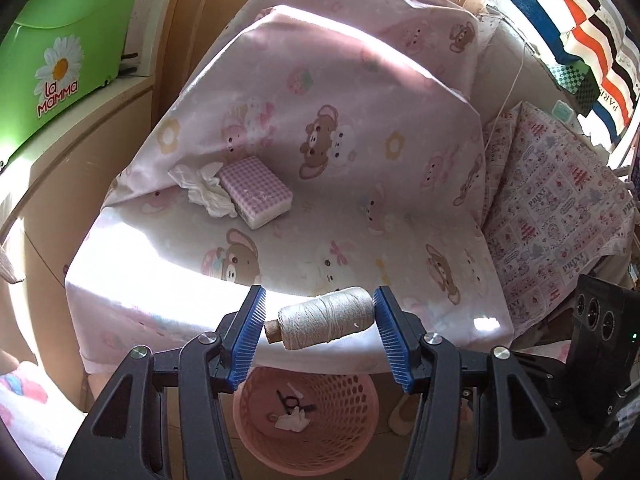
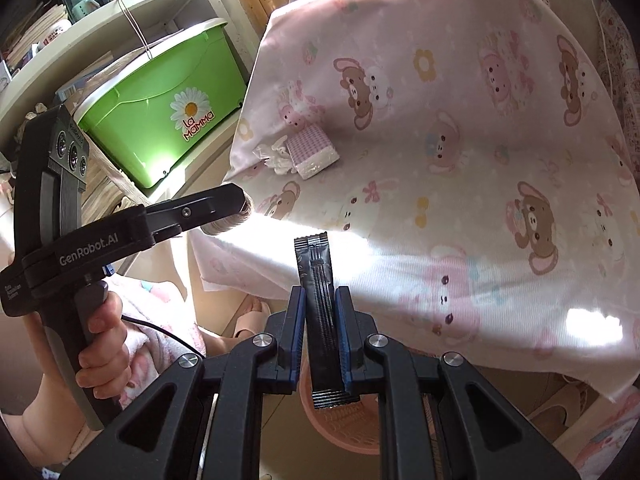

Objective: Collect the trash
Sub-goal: 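Carry the spool and black strip down over the pink basket with both grippers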

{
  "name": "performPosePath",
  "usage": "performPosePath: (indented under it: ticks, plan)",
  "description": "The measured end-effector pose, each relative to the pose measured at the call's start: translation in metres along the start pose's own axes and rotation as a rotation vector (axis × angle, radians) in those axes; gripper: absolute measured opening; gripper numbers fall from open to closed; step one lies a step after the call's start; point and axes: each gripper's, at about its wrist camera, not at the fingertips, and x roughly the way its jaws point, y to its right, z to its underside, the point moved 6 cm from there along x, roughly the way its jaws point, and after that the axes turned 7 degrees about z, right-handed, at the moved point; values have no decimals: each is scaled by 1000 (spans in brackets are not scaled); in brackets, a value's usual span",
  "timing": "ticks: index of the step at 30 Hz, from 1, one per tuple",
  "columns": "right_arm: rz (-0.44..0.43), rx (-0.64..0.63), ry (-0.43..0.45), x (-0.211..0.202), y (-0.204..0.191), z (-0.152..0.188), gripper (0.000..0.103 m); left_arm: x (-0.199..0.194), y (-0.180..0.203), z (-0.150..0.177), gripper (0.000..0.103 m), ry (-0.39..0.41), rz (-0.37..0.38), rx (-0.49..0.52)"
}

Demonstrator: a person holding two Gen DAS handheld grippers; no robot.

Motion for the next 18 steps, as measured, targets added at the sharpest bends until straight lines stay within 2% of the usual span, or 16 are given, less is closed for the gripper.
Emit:
performPosePath:
  ticks: [6, 13, 18]
  plan:
    - [-33, 26, -41, 1, -3, 17, 16, -1, 2, 17, 54, -23, -83, 46]
    - [-43, 35, -100, 9, -9, 38, 16, 8, -7, 36, 54, -83, -159, 47]
    - [-22, 24, -129, 13, -15, 51, 16, 13, -6, 39, 54, -118, -135, 47]
